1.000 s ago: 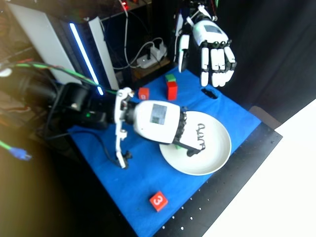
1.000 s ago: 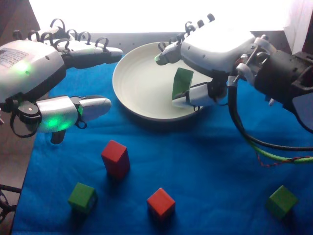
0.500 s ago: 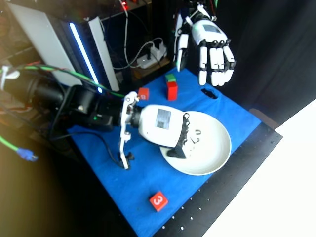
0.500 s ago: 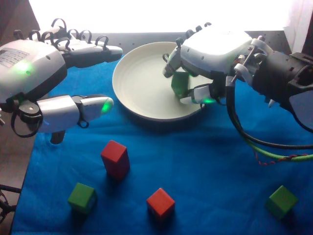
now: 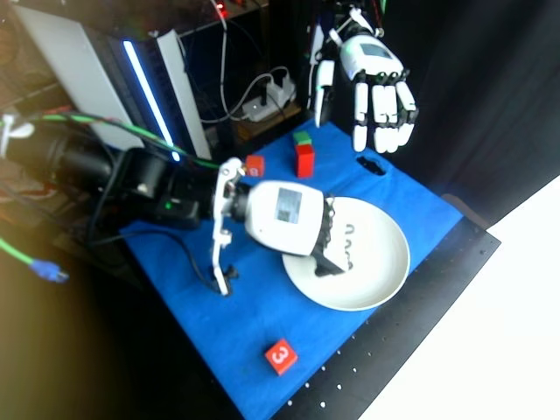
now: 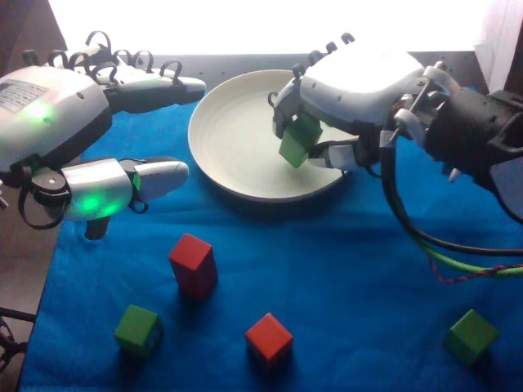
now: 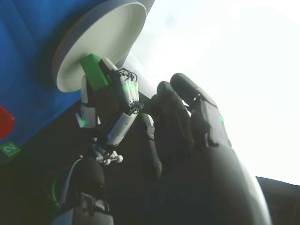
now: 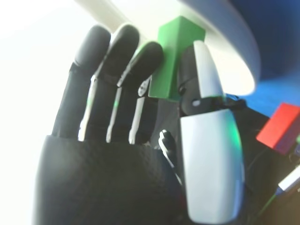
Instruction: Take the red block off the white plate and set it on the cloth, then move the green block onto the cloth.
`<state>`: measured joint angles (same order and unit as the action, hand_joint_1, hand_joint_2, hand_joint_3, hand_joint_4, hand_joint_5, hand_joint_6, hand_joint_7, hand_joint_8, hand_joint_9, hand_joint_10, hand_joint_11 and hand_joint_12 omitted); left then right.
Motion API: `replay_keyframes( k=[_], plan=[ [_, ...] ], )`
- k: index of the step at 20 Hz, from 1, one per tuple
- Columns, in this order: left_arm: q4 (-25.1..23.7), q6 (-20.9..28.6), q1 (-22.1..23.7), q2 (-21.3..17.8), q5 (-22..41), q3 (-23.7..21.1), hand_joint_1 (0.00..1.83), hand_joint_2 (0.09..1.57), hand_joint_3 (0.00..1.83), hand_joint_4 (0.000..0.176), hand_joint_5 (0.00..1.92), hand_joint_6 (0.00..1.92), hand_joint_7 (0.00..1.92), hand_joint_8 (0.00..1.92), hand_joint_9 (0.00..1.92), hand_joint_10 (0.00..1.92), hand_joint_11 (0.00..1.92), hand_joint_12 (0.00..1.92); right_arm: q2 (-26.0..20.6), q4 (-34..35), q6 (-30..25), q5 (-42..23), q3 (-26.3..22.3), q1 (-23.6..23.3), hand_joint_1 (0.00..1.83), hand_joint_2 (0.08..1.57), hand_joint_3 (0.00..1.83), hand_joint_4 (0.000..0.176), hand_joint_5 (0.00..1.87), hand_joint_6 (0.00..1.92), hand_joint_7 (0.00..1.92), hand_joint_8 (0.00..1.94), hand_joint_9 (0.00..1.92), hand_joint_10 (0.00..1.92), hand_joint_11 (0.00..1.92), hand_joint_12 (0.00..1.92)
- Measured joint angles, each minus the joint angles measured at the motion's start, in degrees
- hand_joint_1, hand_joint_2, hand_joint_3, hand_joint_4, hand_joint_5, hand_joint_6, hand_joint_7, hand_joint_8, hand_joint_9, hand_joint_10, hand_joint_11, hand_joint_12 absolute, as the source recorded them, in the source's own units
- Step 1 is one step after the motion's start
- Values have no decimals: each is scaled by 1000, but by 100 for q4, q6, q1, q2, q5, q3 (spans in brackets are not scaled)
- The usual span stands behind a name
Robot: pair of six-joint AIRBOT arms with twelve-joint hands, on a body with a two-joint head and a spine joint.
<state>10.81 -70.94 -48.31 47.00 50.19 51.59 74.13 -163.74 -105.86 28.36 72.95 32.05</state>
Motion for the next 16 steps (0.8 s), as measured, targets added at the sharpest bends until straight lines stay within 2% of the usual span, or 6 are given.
replay_keyframes(
  k=[4, 5, 10, 12, 14, 16],
  plan=[
    [59, 0, 0, -2, 17, -2, 414, 1238, 1, 109, 420, 5, 377, 3, 374, 3, 1, 994, -511, -83, 4, 446, -481, 0, 1266, 1125, 0, 0, 939, 886, 1002, 1198, 922, 1310, 782, 1687],
    [59, -2, -2, -2, 28, -2, 415, 1240, 1, 103, 426, 5, 397, 9, 402, 13, 20, 1010, -695, -155, 2, 603, -667, 0, 1178, 1159, 0, 0, 894, 1068, 1042, 1609, 1136, 1861, 1156, 1912],
    [138, 0, -103, -85, 151, -74, 432, 1236, 0, 112, 432, 1, 406, 0, 418, 5, 51, 991, -1329, -470, 2, 1373, -1388, 72, 1164, 1140, 0, 0, 936, 1072, 1208, 1675, 1287, 1914, 1318, 1921],
    [186, 0, -127, -85, 181, -74, 483, 1223, 0, 94, 456, 4, 408, 0, 427, 3, 31, 1087, -1534, -603, -52, 1615, -1663, 225, 1163, 1135, 0, 0, 942, 1066, 1191, 1500, 1227, 1756, 1192, 1921],
    [212, 0, -133, -94, 195, -74, 491, 1220, 0, 93, 460, 2, 401, 1, 431, 3, 23, 1137, -1703, -686, -328, 1829, -1840, 444, 1151, 1148, 3, 0, 916, 1113, 1163, 1626, 1168, 1883, 1170, 1921],
    [238, 0, -175, -118, 262, -96, 498, 1223, 0, 84, 464, 2, 400, 1, 430, 2, 6, 1185, -1934, -686, -369, 2076, -2057, 669, 1179, 1089, 0, 0, 1053, 904, 1250, 1570, 1260, 1817, 1258, 1921]
  ],
)
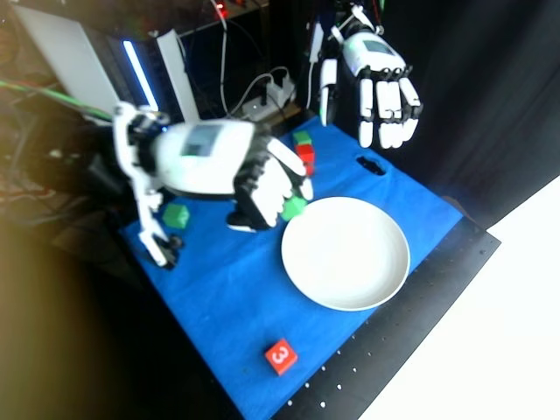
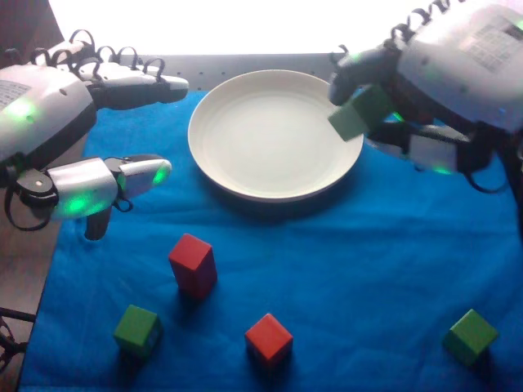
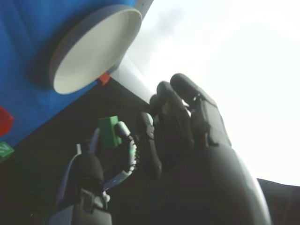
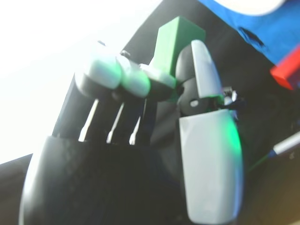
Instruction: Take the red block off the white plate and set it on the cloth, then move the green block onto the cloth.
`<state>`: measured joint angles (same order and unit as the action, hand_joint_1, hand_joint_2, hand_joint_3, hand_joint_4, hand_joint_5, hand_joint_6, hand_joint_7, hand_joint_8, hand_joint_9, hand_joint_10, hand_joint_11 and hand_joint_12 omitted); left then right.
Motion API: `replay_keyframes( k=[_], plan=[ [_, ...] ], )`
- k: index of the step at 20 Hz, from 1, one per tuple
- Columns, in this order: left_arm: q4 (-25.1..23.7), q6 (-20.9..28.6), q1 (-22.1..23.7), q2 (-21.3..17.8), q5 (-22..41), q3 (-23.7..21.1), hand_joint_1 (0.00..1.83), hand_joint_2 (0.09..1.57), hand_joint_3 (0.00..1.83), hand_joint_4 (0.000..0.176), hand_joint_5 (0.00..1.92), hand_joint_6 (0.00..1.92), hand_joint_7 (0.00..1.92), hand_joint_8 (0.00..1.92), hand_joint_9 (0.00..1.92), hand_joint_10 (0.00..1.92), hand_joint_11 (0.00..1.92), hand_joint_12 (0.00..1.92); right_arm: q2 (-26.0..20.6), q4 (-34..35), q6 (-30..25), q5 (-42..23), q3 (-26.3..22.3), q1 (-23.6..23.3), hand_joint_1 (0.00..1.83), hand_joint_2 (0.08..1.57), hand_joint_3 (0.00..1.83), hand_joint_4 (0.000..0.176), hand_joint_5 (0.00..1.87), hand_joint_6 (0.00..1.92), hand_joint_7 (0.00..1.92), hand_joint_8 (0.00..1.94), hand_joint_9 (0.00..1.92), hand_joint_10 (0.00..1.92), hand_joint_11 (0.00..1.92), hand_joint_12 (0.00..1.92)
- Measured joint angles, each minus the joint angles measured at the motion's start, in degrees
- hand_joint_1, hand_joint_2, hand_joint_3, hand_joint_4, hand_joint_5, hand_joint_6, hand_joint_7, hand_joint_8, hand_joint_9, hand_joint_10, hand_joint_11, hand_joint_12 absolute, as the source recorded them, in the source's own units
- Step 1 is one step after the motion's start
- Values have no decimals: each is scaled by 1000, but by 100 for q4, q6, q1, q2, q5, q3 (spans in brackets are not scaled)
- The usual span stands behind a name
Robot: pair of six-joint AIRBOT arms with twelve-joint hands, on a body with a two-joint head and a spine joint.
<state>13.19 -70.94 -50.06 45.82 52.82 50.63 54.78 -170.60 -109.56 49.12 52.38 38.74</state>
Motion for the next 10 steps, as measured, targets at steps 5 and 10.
replay_keyframes(
  k=[5, 10],
  plan=[
    [20, 0, -31, -39, 44, -20, 528, 1223, 0, 86, 463, 4, 424, 7, 449, 8, 20, 1161, -236, 2, -9, 638, -446, 431, 1200, 1056, 0, 0, 1124, 783, 1295, 1831, 1359, 1921, 1409, 1921],
    [48, -2, -31, -39, 111, -35, 457, 1217, 0, 116, 460, 1, 421, 1, 439, 1, 18, 1138, -295, 0, -201, 796, -737, 745, 1277, 1104, 1, 0, 993, 731, 1047, 1221, 1283, 1420, 1229, 1677]
  ],
)
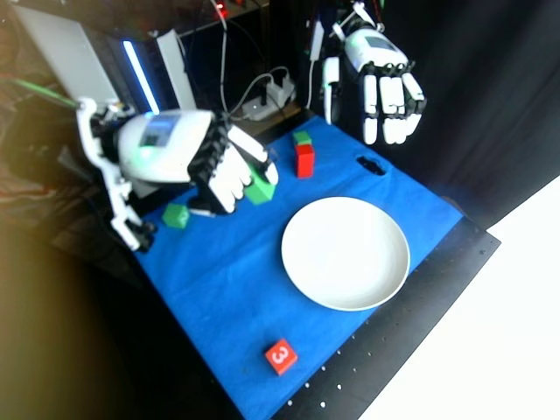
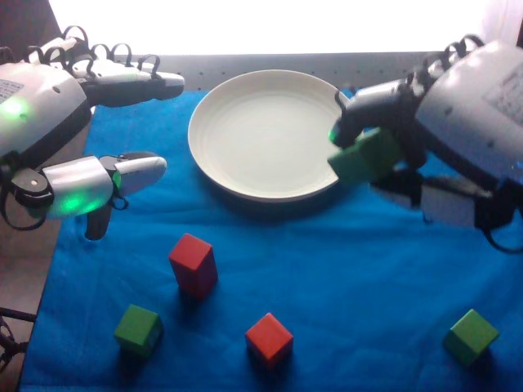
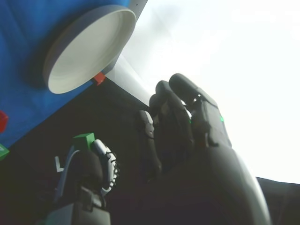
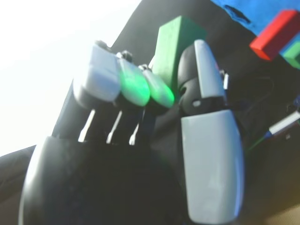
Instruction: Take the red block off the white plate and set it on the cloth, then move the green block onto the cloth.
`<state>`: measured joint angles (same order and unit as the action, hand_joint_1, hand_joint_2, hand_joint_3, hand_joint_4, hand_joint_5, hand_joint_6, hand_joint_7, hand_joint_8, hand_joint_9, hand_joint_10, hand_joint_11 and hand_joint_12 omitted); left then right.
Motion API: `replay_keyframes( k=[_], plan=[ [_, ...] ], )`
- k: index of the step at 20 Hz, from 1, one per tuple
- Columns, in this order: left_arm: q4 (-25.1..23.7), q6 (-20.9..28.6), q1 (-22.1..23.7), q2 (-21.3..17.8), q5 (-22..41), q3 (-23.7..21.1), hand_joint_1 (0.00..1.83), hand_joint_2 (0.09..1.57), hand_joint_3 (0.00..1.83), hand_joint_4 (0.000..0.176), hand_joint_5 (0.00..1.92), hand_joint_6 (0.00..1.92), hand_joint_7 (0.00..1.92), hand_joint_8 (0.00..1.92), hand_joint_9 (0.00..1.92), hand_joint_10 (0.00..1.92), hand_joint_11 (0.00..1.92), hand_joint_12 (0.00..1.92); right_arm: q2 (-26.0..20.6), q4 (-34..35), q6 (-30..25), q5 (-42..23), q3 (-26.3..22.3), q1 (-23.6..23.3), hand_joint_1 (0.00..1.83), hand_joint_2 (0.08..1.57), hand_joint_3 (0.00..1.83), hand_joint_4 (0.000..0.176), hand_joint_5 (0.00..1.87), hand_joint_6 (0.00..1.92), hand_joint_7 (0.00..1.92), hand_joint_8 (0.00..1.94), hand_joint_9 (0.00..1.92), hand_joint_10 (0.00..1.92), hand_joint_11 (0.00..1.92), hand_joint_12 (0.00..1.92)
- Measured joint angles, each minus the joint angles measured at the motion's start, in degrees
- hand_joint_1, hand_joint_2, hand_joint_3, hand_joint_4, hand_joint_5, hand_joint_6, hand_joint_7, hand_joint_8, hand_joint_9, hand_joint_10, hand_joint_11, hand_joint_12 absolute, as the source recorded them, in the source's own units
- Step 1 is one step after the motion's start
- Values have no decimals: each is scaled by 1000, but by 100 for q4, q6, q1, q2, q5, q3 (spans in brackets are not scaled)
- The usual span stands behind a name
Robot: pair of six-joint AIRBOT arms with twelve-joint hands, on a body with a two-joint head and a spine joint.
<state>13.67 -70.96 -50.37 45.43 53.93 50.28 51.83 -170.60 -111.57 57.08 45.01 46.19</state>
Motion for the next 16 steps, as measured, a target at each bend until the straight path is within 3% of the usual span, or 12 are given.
replay_keyframes(
  k=[1, 3, 4, 5, 6, 7, 8, 9, 11, 12, 13, 16],
  plan=[
    [7, 2, -28, 0, 26, -2, 456, 1216, 0, 106, 466, 3, 425, 3, 446, 4, 33, 1133, -42, 0, -136, 55, -35, 144, 1275, 1112, 4, 0, 972, 767, 1031, 1240, 1248, 1428, 1187, 1685],
    [11, 2, -28, 0, 0, -13, 437, 1219, 0, 111, 455, 1, 416, 0, 435, 0, 16, 1164, -92, 0, -286, 157, -76, 315, 1268, 1129, 7, 0, 961, 772, 972, 1344, 1274, 1536, 1262, 1720],
    [7, 2, -28, 0, 11, -13, 458, 1217, 0, 109, 457, 1, 412, 0, 433, 0, 15, 1172, -94, 4, -308, 188, -83, 341, 1215, 1079, 0, 0, 1068, 817, 1173, 1618, 1356, 1754, 1403, 1857],
    [2, 2, -28, 0, 24, -13, 497, 1224, 0, 86, 465, 4, 419, 3, 439, 3, 19, 1164, -101, 9, -330, 306, -116, 420, 1253, 1133, 2, 0, 983, 766, 967, 1469, 1269, 1664, 1308, 1816],
    [7, 2, -28, 0, 28, -13, 486, 1229, 0, 96, 452, 1, 416, 1, 441, 2, 38, 1120, -103, 0, -431, 350, -136, 472, 1286, 1086, 0, 0, 1045, 710, 1106, 1086, 1190, 1361, 1159, 1622],
    [33, 2, -28, 0, 26, -13, 486, 1233, 2, 96, 448, 0, 416, 1, 438, 1, 30, 1104, -90, 0, -485, 334, -136, 529, 1289, 1068, 0, 0, 1040, 766, 1179, 886, 1139, 1198, 1058, 1538],
    [48, 2, -28, -2, 28, -13, 490, 1233, 0, 88, 452, 1, 431, 3, 455, 5, 48, 1077, -57, 4, -490, 295, -136, 551, 1288, 1070, 0, 0, 973, 876, 1189, 841, 1069, 1148, 950, 1520],
    [46, 2, -28, -2, 31, -15, 481, 1236, 0, 89, 446, 0, 433, 1, 459, 4, 68, 1049, -20, 13, -518, 293, -131, 553, 1328, 967, 0, 0, 834, 817, 1046, 852, 964, 1174, 810, 1574],
    [24, 0, -28, -2, 33, -44, 450, 1234, 0, 109, 431, 0, 422, 0, 426, 0, 34, 1019, 31, 0, -551, 304, -127, 592, 1237, 899, 0, 0, 719, 868, 848, 857, 775, 1124, 583, 1586],
    [20, 2, -28, -2, 24, -44, 432, 1230, 0, 123, 426, 0, 415, 0, 418, 0, 25, 1011, 57, 0, -553, 297, -92, 616, 1204, 891, 0, 0, 680, 901, 795, 883, 717, 1134, 535, 1610],
    [22, 0, -28, -2, 37, -44, 424, 1231, 0, 126, 424, 0, 411, 0, 410, 1, 31, 988, 63, 7, -551, 280, -92, 623, 1145, 891, 0, 0, 625, 925, 736, 908, 671, 1166, 505, 1634],
    [33, 2, -28, -9, 37, -44, 410, 1233, 1, 119, 417, 0, 397, 0, 399, 0, 13, 965, 66, 0, -553, 256, -74, 627, 1130, 868, 0, 0, 551, 955, 643, 994, 602, 1271, 507, 1672]
  ],
)
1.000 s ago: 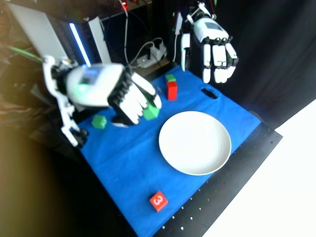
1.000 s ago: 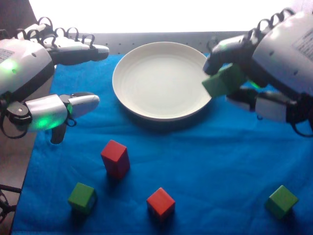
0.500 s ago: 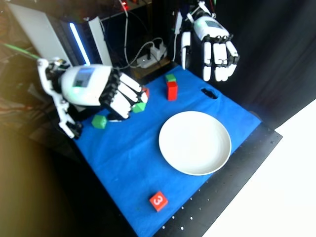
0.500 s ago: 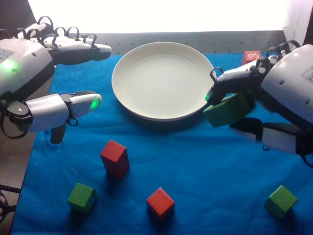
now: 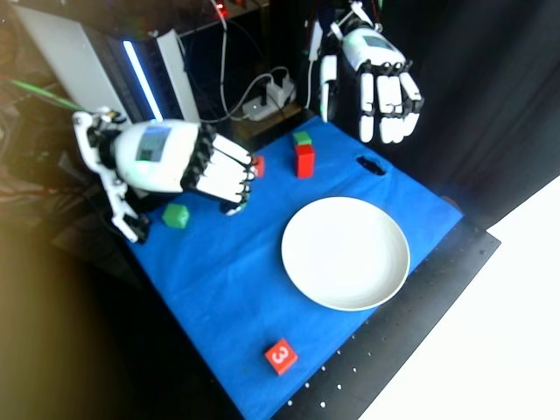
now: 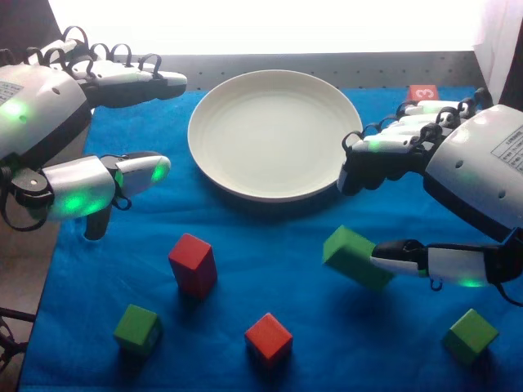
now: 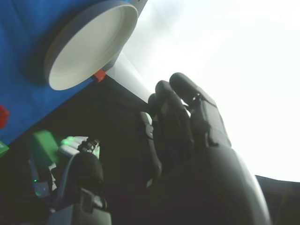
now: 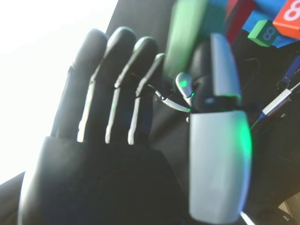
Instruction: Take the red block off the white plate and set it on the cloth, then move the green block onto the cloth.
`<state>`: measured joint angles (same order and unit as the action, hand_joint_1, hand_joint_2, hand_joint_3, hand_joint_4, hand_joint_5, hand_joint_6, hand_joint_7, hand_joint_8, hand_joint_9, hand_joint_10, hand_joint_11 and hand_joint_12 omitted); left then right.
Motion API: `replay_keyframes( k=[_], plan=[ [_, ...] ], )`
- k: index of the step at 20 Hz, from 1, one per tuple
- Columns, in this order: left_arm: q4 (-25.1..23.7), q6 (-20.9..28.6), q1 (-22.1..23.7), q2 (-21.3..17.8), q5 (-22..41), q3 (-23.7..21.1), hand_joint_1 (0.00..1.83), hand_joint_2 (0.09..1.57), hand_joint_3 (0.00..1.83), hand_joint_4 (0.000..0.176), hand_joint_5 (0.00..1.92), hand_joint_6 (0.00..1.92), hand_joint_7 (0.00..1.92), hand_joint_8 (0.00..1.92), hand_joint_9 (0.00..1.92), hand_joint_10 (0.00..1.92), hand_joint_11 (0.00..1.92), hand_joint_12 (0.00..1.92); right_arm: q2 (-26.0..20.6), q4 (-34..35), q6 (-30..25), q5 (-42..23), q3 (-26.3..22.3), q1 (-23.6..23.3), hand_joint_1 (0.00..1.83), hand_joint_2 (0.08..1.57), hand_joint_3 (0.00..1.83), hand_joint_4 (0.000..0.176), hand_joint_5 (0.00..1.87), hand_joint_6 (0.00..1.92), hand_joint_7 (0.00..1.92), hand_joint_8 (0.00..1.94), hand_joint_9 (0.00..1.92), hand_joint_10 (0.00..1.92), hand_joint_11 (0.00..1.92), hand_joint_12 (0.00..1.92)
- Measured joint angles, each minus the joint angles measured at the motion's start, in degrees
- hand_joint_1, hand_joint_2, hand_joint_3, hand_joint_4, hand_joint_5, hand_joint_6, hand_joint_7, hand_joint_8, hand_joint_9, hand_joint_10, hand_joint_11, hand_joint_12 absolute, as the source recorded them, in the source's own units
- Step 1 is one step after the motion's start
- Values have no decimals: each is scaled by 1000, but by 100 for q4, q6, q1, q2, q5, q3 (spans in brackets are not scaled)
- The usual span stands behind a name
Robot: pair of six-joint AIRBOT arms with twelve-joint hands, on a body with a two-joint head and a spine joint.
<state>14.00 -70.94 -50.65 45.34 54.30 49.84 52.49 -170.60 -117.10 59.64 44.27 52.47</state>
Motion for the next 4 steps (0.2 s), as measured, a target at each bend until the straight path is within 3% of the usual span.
replay_keyframes(
  k=[3, 4],
  plan=[
    [7, -2, -2, 0, 0, 0, 416, 1225, 0, 118, 435, 6, 419, 7, 411, 5, 9, 960, 0, 0, 0, 0, 0, 0, 1086, 872, 0, 0, 470, 887, 497, 1032, 493, 1322, 464, 1676],
    [13, -2, -7, 0, 0, 0, 424, 1227, 0, 125, 431, 4, 410, 3, 396, 0, 2, 956, -2, 0, 0, 0, 0, 0, 1085, 866, 0, 0, 434, 916, 464, 1030, 487, 1293, 441, 1657]
  ],
)
